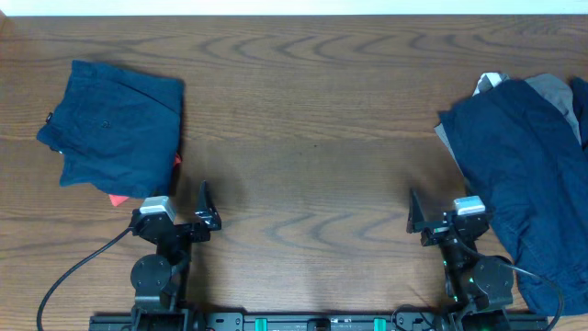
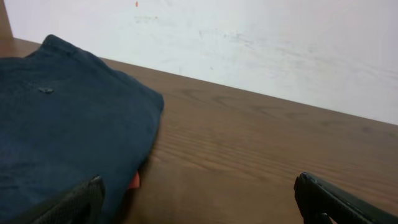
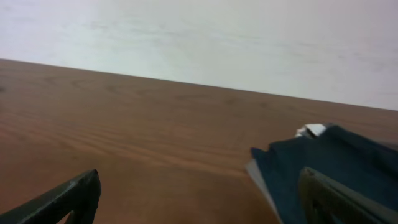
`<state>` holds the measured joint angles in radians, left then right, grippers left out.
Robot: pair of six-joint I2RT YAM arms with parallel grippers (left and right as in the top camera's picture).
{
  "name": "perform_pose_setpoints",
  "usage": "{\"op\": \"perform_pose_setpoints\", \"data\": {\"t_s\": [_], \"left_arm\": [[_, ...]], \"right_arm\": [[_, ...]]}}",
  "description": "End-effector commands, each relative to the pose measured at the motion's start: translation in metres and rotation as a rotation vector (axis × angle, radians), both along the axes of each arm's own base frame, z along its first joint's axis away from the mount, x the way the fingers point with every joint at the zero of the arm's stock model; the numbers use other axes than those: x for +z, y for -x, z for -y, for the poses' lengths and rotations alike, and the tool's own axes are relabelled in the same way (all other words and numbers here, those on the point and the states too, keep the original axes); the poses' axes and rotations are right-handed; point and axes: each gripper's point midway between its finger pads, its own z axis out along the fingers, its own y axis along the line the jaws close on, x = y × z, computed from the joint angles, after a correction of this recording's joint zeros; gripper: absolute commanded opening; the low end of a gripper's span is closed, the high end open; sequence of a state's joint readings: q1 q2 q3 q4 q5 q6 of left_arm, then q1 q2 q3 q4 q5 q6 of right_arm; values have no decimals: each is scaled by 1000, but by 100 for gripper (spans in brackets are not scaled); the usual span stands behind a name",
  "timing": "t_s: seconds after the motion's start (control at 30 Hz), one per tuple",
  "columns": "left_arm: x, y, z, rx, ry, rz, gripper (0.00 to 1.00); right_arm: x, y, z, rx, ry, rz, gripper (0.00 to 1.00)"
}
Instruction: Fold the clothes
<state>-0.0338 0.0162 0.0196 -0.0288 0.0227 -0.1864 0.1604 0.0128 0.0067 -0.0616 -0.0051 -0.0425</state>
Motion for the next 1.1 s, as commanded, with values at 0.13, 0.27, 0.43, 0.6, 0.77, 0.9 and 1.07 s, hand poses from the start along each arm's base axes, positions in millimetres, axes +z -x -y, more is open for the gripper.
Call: {"op": "perform_pose_setpoints", "data": {"t_s": [0.13, 0.27, 0.43, 0.6, 0.77, 0.9, 1.07], "left_arm": [[-16, 6, 12, -61, 57, -113, 98], [-5, 11, 16, -85, 73, -182, 98], [14, 11, 17, -82, 74, -285, 98], [25, 3, 17, -78, 76, -412, 98], [26, -10, 17, -74, 77, -509, 98], [18, -16, 17, -71, 77, -556, 98], [6, -18, 17, -69, 78, -604, 98]], "right_arm": [[-7, 2, 1, -9, -36, -82, 99], [-6, 3, 19, -117, -1, -185, 99], [-1, -7, 33, -199, 51, -351, 99], [-7, -33, 49, -268, 82, -565, 99], [-23, -69, 68, -302, 55, -796, 99], [-35, -105, 79, -328, 48, -835, 99], [-61, -149, 102, -401, 46, -771, 96]]}}
